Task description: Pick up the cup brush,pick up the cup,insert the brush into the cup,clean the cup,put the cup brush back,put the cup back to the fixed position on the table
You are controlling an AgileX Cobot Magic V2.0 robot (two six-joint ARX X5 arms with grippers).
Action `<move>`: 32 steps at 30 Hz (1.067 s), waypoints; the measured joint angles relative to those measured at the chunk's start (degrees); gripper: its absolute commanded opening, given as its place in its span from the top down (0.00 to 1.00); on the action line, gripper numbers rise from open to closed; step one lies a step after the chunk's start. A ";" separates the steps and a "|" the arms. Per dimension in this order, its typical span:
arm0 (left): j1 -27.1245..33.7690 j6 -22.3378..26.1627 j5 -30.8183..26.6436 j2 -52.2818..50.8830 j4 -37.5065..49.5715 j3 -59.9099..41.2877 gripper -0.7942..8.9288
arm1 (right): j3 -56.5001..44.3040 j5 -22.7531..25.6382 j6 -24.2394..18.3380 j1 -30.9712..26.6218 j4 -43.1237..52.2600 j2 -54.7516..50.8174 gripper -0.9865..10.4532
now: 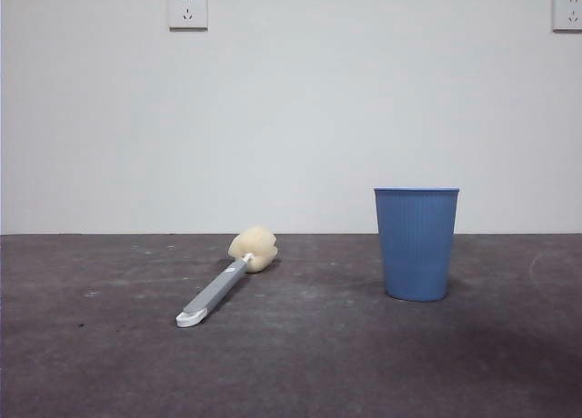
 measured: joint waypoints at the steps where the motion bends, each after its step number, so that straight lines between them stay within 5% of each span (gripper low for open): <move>1: 0.00 -0.72 0.96 0.00 -0.20 0.17 0.93 | 0.22 -0.02 1.33 0.00 -0.04 0.02 0.92; 7: 0.00 -5.05 3.91 0.28 -1.20 5.64 0.93 | 5.46 -0.11 6.25 0.00 0.44 1.11 0.92; 18: 0.00 -7.45 12.37 10.08 -6.75 20.68 0.93 | 21.44 -4.79 6.34 0.02 -6.03 11.78 0.92; 32: 0.00 6.82 27.98 28.74 -34.27 45.27 0.93 | 47.56 -16.61 -14.16 0.02 -41.18 34.10 0.92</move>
